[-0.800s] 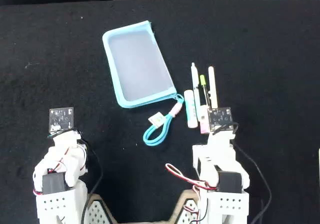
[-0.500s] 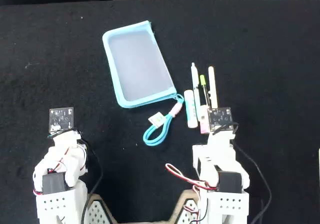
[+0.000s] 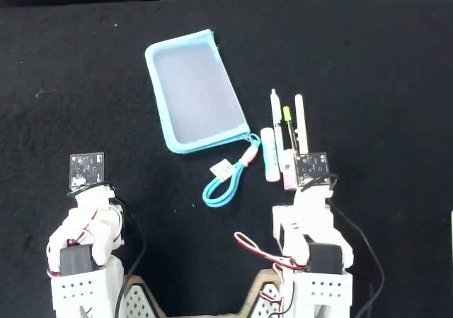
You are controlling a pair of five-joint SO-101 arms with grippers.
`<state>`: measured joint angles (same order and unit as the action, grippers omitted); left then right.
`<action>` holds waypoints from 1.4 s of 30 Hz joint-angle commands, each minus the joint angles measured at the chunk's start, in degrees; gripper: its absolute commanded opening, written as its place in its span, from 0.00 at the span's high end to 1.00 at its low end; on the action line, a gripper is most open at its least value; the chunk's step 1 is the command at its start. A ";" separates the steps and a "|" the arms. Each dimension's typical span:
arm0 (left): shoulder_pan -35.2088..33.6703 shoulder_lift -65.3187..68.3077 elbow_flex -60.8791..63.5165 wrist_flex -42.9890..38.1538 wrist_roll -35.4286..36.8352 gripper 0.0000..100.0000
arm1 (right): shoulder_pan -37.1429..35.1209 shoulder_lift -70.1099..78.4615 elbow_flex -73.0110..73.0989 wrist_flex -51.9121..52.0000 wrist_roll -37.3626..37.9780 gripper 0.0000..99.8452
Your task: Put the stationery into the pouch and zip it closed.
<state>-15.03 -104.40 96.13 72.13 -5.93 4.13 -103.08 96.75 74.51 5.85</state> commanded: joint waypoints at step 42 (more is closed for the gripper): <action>0.66 -0.18 1.19 0.26 0.18 0.95 | -4.40 -5.58 -0.22 0.44 -0.26 0.99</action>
<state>-15.03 -104.40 96.13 72.13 -5.93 0.35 -103.08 96.75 74.51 5.85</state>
